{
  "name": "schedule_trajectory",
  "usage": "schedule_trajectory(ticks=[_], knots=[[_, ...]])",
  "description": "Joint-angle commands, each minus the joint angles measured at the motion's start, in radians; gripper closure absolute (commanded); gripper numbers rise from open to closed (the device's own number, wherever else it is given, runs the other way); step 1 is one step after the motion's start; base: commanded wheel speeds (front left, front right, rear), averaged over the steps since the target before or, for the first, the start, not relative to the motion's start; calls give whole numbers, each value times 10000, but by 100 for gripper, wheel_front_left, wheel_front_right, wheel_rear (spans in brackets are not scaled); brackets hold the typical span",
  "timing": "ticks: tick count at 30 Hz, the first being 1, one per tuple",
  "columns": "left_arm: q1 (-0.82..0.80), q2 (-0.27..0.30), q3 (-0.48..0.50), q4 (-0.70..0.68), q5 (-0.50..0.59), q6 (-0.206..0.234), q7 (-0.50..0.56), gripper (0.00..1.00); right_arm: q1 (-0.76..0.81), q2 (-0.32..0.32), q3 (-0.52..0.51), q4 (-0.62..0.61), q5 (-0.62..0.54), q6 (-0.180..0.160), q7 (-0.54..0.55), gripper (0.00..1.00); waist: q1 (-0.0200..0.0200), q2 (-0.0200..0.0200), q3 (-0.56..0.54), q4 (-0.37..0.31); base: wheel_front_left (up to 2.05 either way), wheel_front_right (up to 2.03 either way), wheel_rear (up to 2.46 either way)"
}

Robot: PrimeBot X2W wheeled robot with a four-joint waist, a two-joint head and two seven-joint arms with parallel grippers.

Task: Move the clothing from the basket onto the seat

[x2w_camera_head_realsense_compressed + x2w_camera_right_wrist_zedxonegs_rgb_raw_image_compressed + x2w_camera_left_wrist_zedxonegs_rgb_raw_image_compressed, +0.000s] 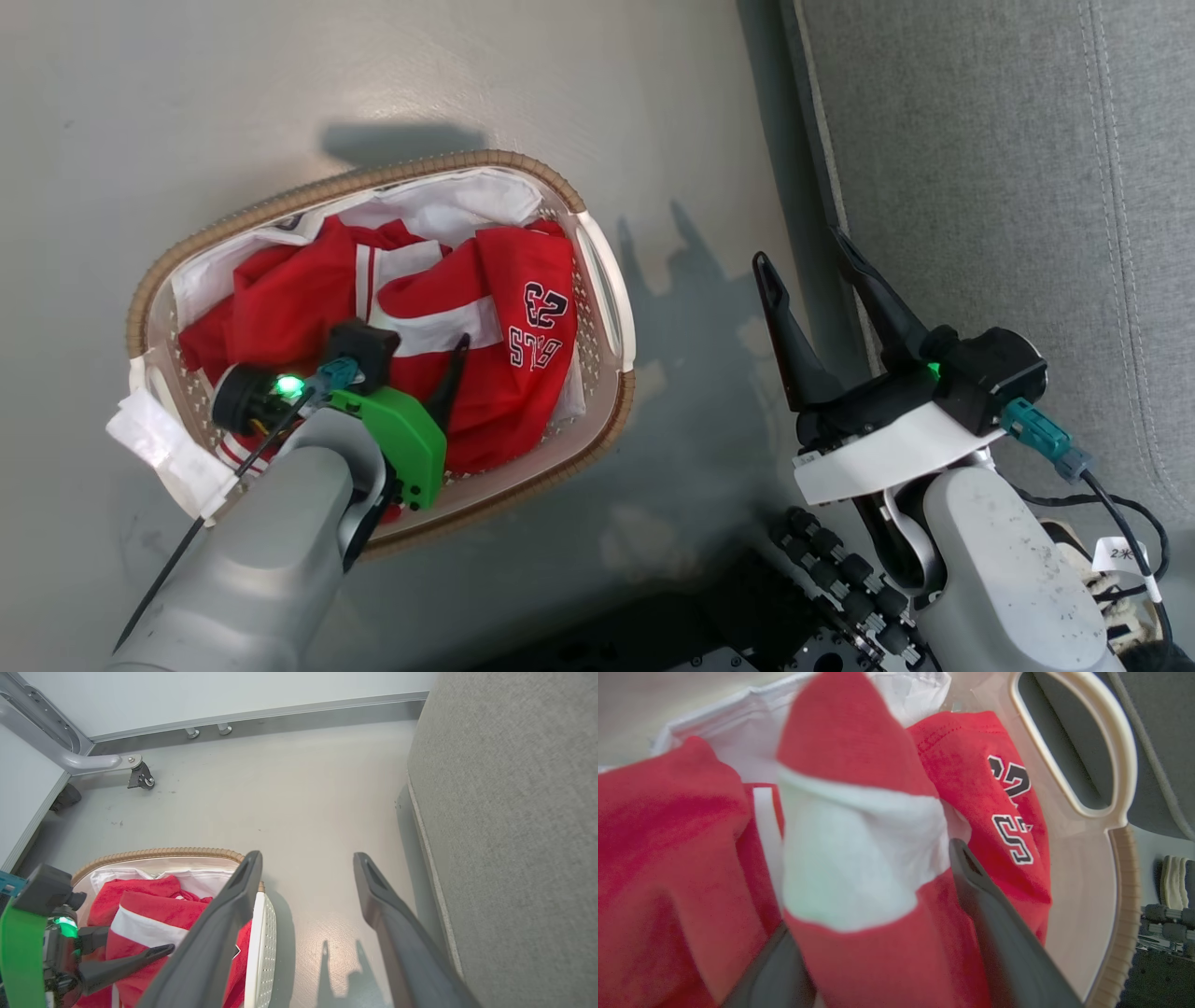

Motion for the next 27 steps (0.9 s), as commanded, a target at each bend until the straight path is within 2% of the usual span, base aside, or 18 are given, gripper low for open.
schedule_trajectory(ticks=[1, 6, 7, 8, 9, 17, 27], knots=[[-244, 112, -283, -44, -477, -27, 98, 0, 11, -11, -51, -53, -2, -3, -47, 0, -1, 0, 170, -68, 0, 0, 0], [-555, 201, -1255, 201, -1401, -27, 101, 0, -103, -8, -26, 13, -10, -3, -47, 0, -1, 0, 99, -88, 0, 0, 0], [-585, 176, -1427, 272, -1558, -27, 77, 5, -141, -7, 8, 29, 5, -3, -47, 0, -1, 0, 44, -106, 0, 0, 0], [-610, 187, -1568, 337, -1624, -27, 95, 57, -169, -16, 15, 36, 30, -3, -47, 0, -1, 0, 3, -120, 0, 0, 0], [-635, 199, -1717, 360, -1747, -27, 69, 100, -210, -12, 47, 65, 44, -3, -47, 0, -1, 0, -60, -146, 0, 0, 0], [-259, 320, -2593, 455, -2444, -27, -31, 100, -263, -12, 19, 262, -110, -3, -47, 0, -1, 0, -1002, -79, 0, 0, 0], [749, 172, -1150, -542, -1851, -28, -4, 100, -103, -17, -104, 657, -189, -3, -48, 0, -1, 0, -2759, 503, 0, 0, 0]])
